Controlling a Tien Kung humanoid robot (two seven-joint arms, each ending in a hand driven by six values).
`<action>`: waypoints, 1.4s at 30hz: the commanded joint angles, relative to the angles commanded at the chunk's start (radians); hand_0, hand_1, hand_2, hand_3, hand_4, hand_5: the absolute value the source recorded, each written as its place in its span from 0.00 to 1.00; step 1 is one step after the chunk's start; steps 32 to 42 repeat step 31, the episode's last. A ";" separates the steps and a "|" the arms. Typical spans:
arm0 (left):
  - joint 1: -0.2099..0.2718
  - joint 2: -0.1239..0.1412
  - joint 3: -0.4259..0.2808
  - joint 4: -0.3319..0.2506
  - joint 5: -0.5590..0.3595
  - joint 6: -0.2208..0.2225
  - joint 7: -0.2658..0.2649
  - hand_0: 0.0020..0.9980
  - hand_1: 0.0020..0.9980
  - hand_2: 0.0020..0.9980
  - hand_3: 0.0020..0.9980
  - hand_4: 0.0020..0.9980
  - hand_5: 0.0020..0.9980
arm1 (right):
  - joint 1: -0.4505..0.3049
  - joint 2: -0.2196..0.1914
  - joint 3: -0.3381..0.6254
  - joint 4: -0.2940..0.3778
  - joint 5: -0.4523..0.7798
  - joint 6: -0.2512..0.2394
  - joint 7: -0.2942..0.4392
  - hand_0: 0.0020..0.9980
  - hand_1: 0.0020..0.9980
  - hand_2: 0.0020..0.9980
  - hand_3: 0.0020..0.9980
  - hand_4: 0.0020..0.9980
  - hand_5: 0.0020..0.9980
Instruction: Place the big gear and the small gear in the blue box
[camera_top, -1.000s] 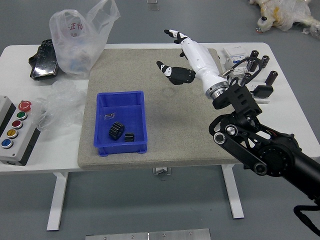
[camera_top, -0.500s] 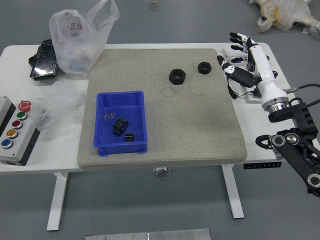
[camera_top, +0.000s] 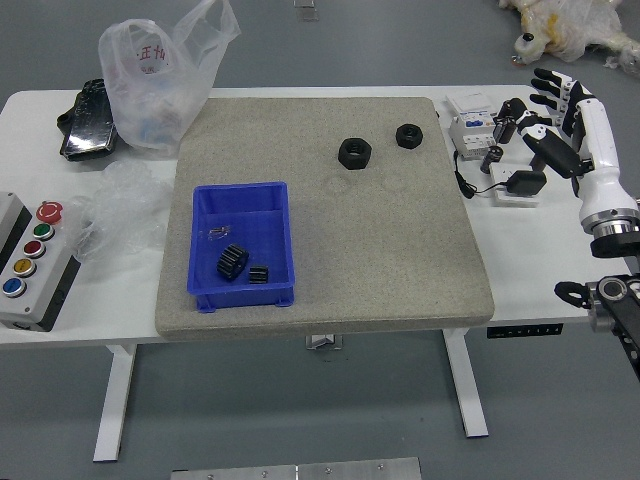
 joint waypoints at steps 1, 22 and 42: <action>0.000 0.000 0.001 0.000 -0.002 0.001 -0.001 0.76 0.60 0.56 0.71 0.74 0.56 | -0.003 -0.001 0.007 0.000 0.003 -0.001 0.004 0.59 0.76 0.83 0.80 0.75 0.39; -0.006 -0.002 0.009 -0.001 -0.025 0.007 0.001 0.76 0.60 0.56 0.71 0.74 0.56 | -0.021 -0.002 0.050 0.003 -0.006 0.000 0.013 0.63 0.76 0.83 0.80 0.76 0.42; -0.004 -0.001 0.008 -0.001 -0.026 0.008 0.001 0.76 0.60 0.56 0.71 0.74 0.56 | -0.026 0.001 0.049 -0.002 0.009 0.009 0.026 0.64 0.75 0.81 0.80 0.77 0.43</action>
